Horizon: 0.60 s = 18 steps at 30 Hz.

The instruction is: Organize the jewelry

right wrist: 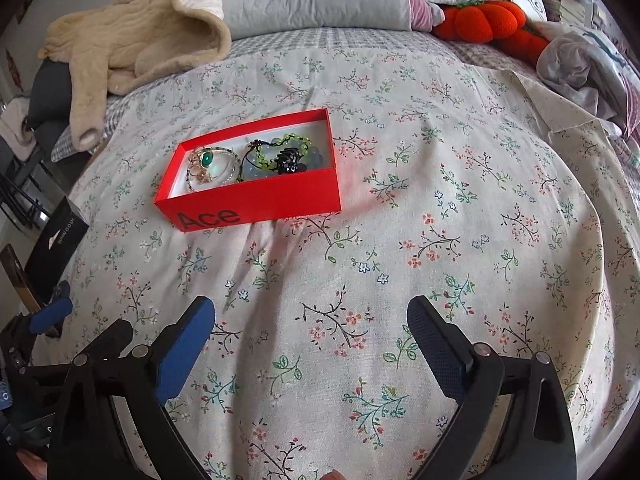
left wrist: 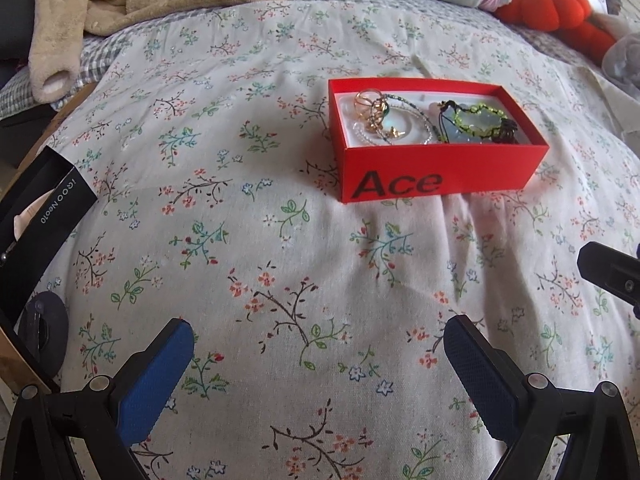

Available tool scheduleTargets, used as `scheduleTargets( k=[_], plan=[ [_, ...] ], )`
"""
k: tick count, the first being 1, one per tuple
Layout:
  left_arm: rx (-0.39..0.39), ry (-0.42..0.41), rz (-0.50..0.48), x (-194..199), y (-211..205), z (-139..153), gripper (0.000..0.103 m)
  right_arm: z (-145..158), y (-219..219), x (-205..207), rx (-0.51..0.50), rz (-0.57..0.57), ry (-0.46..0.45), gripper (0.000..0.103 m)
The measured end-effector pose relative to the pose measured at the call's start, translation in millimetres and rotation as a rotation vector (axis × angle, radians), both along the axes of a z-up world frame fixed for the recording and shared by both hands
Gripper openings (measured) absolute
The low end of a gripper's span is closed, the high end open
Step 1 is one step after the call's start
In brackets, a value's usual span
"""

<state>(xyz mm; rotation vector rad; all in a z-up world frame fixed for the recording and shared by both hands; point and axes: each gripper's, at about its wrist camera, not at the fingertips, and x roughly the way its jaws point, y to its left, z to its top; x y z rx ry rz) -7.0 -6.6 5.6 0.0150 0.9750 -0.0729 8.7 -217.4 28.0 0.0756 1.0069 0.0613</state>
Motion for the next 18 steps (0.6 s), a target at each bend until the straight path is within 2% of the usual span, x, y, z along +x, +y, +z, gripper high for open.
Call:
scheduleTargets(
  k=[18],
  plan=[
    [0.025,-0.013,0.036,2.8,-2.5,-1.4,0.102,0.7,-6.2,-1.1,-0.018,-0.007,0.005,0.098]
  ],
)
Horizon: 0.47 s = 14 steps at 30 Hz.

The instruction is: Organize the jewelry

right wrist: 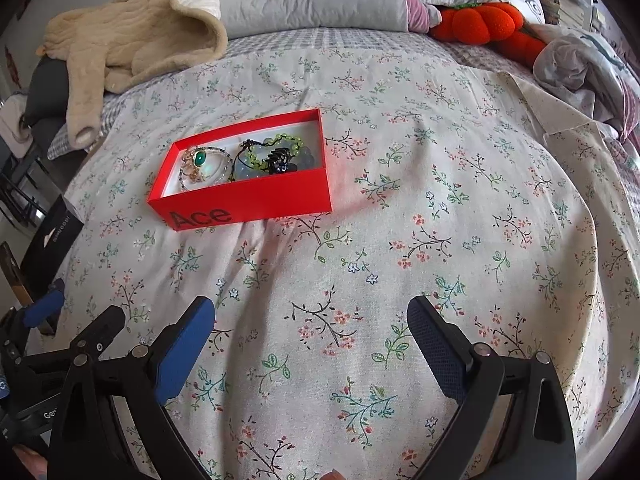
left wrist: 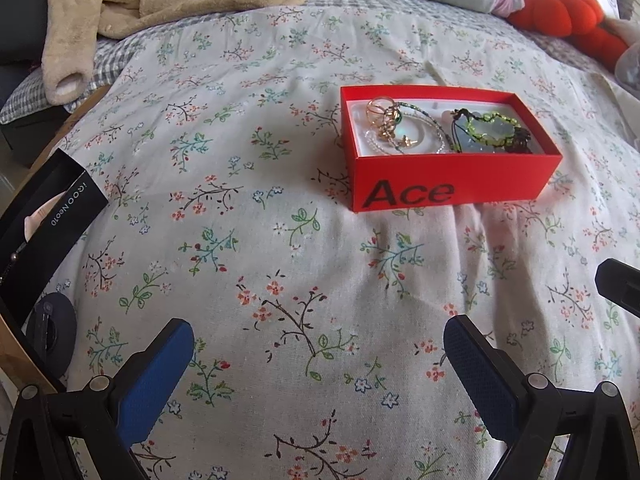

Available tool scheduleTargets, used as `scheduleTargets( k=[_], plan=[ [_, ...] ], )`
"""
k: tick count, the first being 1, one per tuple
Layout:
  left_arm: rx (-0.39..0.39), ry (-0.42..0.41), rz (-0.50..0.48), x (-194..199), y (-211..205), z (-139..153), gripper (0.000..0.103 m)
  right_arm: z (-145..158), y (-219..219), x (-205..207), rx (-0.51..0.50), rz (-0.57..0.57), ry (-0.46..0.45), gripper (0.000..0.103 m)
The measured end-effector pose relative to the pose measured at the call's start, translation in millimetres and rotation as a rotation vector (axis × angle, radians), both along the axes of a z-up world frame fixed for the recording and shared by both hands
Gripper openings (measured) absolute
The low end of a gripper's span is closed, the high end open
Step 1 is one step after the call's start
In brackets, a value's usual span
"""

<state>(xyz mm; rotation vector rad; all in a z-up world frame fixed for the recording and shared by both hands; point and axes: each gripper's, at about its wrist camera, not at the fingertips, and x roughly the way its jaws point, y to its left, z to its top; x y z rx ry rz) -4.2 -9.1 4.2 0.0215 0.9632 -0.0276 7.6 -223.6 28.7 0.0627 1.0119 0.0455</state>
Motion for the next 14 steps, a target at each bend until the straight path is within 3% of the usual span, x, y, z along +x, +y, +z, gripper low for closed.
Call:
scheduleTargets(
  k=[14],
  plan=[
    [-0.004,0.038,-0.020,7.2,-0.9,-13.7,0.102,-16.9,3.4,10.1,-0.013,0.004,0.031,0.098]
  ],
)
